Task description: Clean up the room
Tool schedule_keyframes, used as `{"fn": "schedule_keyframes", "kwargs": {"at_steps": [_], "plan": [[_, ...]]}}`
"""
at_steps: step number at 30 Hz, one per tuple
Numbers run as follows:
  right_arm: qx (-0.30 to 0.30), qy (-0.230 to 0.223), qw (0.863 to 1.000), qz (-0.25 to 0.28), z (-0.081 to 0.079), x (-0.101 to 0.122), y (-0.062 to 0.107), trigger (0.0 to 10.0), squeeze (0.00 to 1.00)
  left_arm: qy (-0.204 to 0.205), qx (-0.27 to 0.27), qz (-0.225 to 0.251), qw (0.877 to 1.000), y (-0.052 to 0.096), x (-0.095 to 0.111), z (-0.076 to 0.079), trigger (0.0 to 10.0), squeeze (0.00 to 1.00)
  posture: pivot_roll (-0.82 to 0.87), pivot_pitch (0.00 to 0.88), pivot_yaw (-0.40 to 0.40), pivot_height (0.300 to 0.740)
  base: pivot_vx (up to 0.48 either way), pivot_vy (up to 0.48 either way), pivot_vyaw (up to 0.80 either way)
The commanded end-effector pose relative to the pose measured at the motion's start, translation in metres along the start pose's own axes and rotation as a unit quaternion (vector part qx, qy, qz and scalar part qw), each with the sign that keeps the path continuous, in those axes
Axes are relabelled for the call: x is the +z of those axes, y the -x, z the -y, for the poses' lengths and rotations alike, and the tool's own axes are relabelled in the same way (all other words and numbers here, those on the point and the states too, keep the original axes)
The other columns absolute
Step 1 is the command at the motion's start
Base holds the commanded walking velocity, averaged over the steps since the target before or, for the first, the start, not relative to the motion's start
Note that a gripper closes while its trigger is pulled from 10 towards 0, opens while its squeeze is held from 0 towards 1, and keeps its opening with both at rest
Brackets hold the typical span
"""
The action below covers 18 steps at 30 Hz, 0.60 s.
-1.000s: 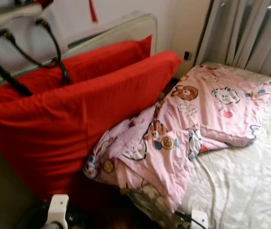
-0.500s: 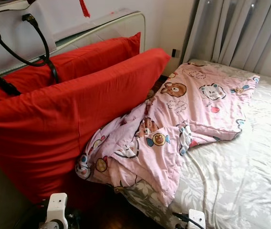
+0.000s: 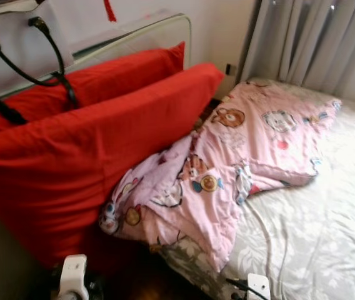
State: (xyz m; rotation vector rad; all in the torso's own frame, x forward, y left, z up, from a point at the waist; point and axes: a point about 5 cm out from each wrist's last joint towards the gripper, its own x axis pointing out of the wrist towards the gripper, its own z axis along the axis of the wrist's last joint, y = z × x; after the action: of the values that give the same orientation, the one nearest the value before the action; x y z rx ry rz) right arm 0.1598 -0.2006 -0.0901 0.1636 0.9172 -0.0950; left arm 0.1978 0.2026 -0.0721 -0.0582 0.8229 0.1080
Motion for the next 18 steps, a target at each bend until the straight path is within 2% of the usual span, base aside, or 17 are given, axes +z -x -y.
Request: {"fn": "schedule_keyframes", "kwargs": {"at_steps": [1, 18], "plan": [[-0.003, -0.005, 1.000, -0.004, 0.0015, -0.0039, 0.0012, 10.0, 0.00, 0.013, 0.005, -0.006, 1.000, 0.0001, -0.0020, -0.0001, 10.0, 0.00, -0.02, 0.000, -0.045, 0.740, 0.000, 0.000, 0.00], [-0.005, -0.012, 1.000, 0.002, 0.0020, -0.0027, 0.0012, 10.0, 0.00, 0.009, 0.001, 0.006, 1.000, -0.0013, 0.0041, 0.0025, 10.0, 0.00, -0.03, 0.000, -0.045, 0.740, 0.000, 0.000, 0.00]]}}
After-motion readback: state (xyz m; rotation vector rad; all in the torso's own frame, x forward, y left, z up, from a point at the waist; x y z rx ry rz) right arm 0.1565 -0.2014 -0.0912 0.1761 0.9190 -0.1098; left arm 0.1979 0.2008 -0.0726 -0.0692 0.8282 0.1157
